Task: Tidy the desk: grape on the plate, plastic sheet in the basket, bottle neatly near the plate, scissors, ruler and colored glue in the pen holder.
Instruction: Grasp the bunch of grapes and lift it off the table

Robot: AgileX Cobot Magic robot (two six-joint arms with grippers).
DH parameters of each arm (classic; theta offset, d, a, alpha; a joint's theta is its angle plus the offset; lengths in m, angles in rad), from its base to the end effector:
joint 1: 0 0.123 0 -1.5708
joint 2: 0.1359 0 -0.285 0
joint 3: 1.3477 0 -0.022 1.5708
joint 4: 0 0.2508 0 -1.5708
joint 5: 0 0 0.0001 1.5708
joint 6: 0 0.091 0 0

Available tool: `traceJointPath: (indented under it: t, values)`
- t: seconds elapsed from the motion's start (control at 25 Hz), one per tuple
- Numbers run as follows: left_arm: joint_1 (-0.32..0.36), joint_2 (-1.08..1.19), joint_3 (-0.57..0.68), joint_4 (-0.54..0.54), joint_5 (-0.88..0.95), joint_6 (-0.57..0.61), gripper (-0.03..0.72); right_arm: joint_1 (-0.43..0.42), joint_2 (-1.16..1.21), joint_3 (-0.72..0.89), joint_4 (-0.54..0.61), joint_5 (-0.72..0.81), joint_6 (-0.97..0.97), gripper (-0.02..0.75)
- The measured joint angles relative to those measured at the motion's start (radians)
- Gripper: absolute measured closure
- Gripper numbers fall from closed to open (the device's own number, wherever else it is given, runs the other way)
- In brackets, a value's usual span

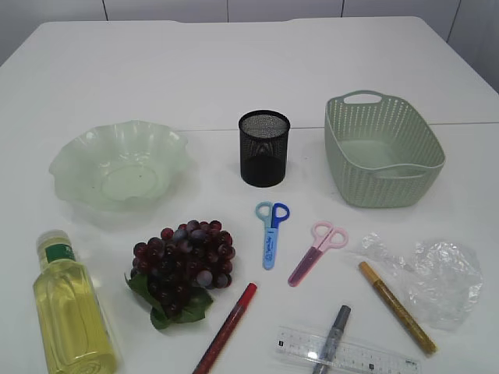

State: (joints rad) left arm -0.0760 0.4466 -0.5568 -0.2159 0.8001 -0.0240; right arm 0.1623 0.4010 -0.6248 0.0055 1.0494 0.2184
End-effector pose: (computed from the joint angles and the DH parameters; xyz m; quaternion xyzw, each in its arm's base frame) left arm 0.0769 -0.0199 0.3004 -0.0076 0.8805 -0.1263 0.4569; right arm 0.0536 0.0092 0.3051 0.0259 0.9143 0.0792 0.3965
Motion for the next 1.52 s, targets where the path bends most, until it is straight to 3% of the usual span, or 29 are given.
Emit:
traceJointPath:
  t: [0.28, 0.72, 0.88, 1.04, 1.28, 1.52]
  values:
    - [-0.167, 0.387, -0.116, -0.006, -0.021, 0.049, 0.214, 0.0, 0.112, -0.008, 0.004, 0.006, 0.002, 0.161]
    - [-0.383, 1.067, -0.527, 0.004, -0.018, 0.193, 0.217, 0.0, 0.154, -0.008, 0.004, 0.03, 0.006, 0.161]
    - [-0.447, 1.259, -0.655, 0.071, 0.019, 0.213, 0.217, 0.0, 0.158, -0.008, 0.005, 0.036, 0.008, 0.161]
    - [-0.486, 1.386, -0.721, 0.15, 0.046, 0.215, 0.195, 0.0, 0.167, -0.008, 0.005, 0.038, 0.008, 0.16]
    - [-0.519, 1.458, -0.727, 0.176, 0.065, 0.246, 0.074, 0.0, 0.189, -0.008, 0.005, 0.038, 0.008, 0.16]
    - [-0.533, 1.467, -0.727, 0.185, 0.034, 0.286, 0.056, 0.0, 0.189, -0.008, 0.005, 0.037, 0.008, 0.161]
